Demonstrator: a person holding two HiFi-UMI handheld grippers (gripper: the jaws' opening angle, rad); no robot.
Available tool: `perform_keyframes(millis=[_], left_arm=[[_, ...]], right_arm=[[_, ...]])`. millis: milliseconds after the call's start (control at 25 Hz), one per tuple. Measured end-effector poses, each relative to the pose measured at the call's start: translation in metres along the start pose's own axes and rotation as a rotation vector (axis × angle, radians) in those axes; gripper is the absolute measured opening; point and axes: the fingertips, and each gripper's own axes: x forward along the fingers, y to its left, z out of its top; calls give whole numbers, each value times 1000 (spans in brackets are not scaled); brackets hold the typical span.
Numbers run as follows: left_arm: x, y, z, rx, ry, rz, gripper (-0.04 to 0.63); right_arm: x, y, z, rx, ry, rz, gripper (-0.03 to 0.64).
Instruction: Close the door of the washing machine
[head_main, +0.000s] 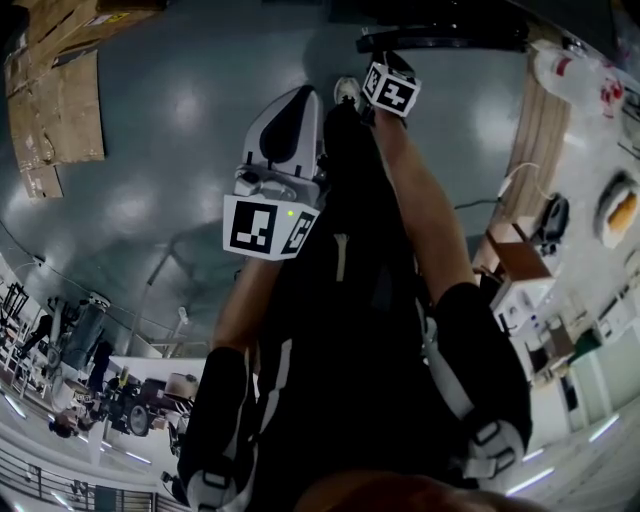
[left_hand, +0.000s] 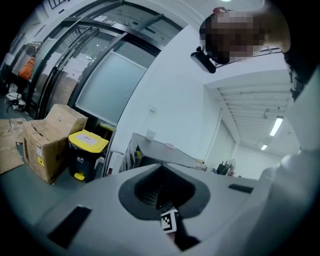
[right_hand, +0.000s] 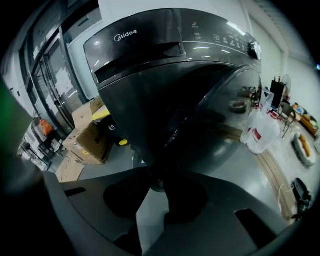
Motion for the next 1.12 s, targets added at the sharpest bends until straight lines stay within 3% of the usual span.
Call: perform_keyframes(millis=[320,680,1120], left_arm=[[12,4,-2,5,6,37,6],[24,-4,-3,17,-13,57,6],[20,2,8,16,-21,64,6]], right_arm=[[20,10,35,-84,-20,31,77],[36,6,61,-60,-43,70,77],[31,16,62,-98,-46,70,77]])
